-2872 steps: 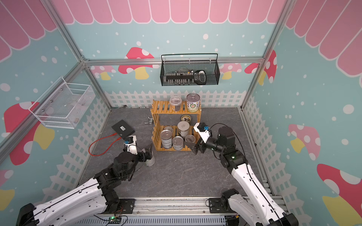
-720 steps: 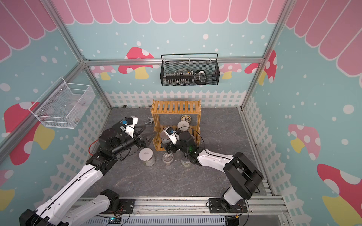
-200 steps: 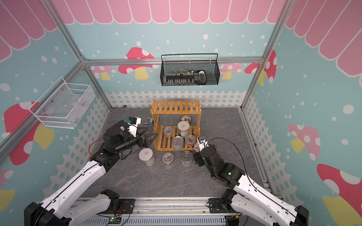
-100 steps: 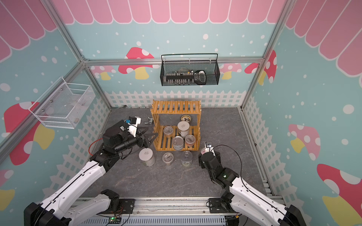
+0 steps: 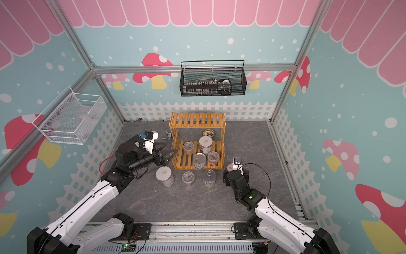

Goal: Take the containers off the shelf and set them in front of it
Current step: 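Place the container at the center of the board, then pick up a container from the shelf.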

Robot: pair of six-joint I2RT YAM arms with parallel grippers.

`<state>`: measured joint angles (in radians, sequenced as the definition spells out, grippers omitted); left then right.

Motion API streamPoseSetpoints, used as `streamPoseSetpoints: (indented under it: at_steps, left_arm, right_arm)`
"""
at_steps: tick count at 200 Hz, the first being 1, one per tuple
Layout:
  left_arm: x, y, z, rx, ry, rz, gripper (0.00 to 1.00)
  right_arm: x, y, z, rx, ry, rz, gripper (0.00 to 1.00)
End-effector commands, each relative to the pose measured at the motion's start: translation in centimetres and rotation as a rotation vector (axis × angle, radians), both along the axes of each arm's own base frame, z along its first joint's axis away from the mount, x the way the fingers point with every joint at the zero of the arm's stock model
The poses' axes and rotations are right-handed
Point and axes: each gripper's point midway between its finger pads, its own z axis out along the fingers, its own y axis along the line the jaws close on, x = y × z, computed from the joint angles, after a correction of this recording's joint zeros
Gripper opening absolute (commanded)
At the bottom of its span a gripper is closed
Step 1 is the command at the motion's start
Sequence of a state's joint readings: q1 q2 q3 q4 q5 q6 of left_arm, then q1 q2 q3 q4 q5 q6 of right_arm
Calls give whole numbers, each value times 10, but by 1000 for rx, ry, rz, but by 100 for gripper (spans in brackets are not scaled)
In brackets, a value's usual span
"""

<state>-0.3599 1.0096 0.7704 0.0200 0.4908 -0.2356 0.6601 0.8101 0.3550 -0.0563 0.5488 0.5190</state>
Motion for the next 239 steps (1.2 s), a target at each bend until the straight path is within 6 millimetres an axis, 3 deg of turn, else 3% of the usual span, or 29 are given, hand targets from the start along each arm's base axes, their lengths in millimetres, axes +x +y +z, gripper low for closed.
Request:
streamPoseSetpoints:
  at_steps: [1, 32, 58, 95, 127, 186, 239]
  left_arm:
    - [2, 0, 2, -8, -5, -7, 99]
    - [1, -1, 4, -10, -9, -12, 99]
    - [0, -2, 4, -15, -4, -19, 99]
    - [-5, -4, 4, -20, -4, -36, 99]
    - [-9, -11, 2, 16, -13, -26, 99]
    - [-31, -66, -27, 121, 18, -81, 99]
    - [-9, -103, -77, 262, 80, -41, 99]
  right_arm:
    - [0, -3, -3, 18, -13, -18, 89]
    - [-1, -4, 0, 24, -21, -19, 95]
    - [2, -2, 15, 26, -54, -6, 95]
    - [7, 3, 46, -7, -102, 28, 97]
    - [9, 20, 80, -30, -160, 149, 99]
    - [-10, 85, 121, -2, -174, 565, 99]
    - [-14, 85, 131, 10, -135, 623, 99]
